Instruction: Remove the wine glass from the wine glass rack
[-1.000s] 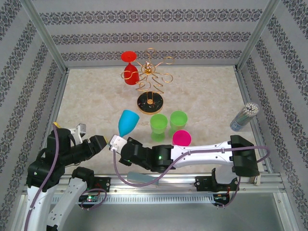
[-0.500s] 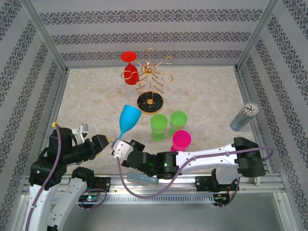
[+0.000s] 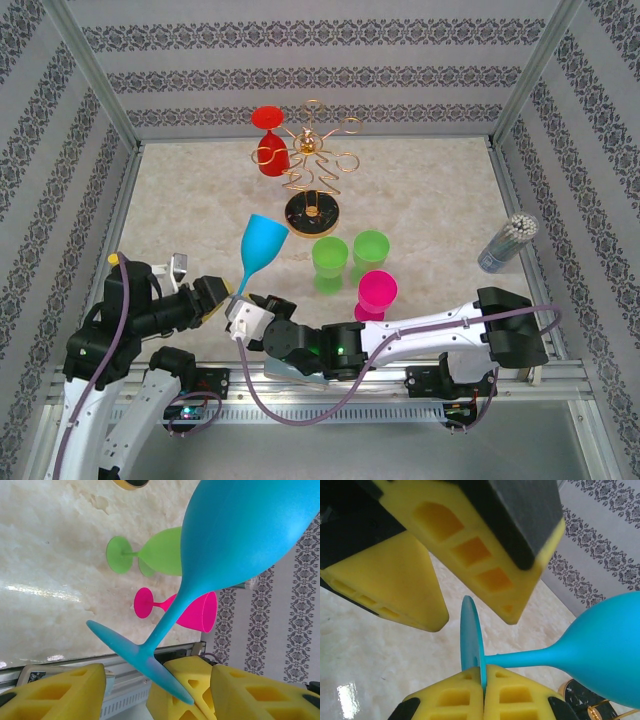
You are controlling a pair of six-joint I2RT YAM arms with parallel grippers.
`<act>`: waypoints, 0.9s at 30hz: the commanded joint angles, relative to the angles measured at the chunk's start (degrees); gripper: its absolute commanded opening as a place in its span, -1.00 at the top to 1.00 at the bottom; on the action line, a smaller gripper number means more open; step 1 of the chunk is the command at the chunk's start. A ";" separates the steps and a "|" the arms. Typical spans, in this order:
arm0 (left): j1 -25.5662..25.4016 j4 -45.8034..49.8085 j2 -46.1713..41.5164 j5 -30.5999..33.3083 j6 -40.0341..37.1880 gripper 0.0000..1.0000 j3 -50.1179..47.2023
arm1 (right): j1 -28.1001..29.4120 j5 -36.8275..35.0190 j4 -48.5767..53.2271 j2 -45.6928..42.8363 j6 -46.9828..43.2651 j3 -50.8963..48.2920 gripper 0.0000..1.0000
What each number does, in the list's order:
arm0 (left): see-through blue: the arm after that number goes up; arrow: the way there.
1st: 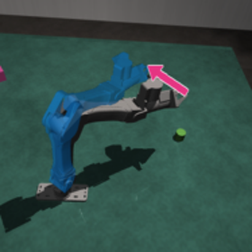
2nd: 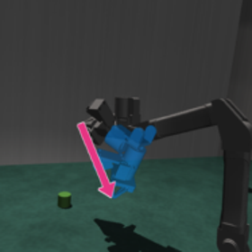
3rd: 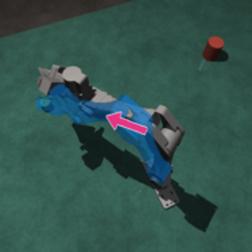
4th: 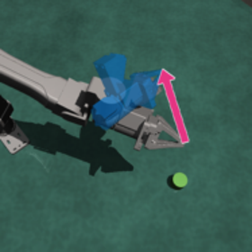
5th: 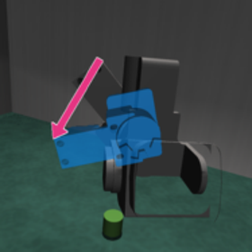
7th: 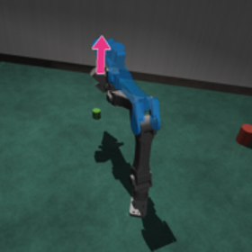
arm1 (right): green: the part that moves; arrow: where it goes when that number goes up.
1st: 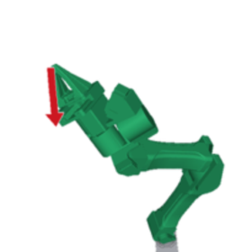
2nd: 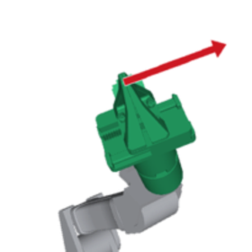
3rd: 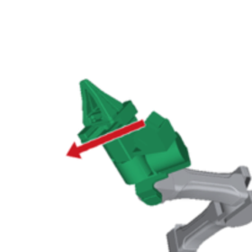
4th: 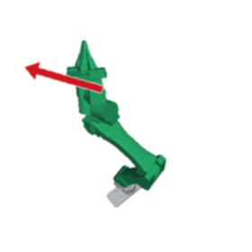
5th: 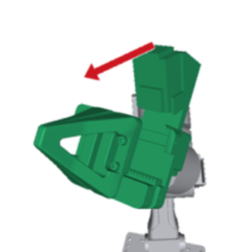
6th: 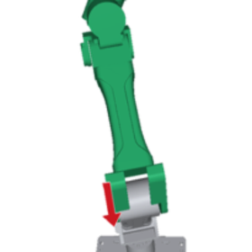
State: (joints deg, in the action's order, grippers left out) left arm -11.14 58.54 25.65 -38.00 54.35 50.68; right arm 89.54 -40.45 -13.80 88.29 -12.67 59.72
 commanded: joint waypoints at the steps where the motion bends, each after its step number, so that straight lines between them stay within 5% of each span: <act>1: 0.60 -3.58 0.45 -1.07 0.98 -0.12 -0.48 | 0.97 -2.01 -3.42 0.30 -1.81 0.65 1.00; 14: 0.61 -6.19 1.16 -1.29 1.19 0.18 -1.90 | 0.99 -1.22 -4.57 0.48 -2.75 1.61 1.00; 27: 0.63 -6.84 1.09 -1.60 1.03 1.00 -1.94 | 1.00 1.16 -4.31 -0.04 -1.74 3.24 1.00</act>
State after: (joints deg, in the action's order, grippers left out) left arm -11.14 54.52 26.94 -38.96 58.39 49.30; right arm 90.15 -41.08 -15.18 89.25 -15.90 59.96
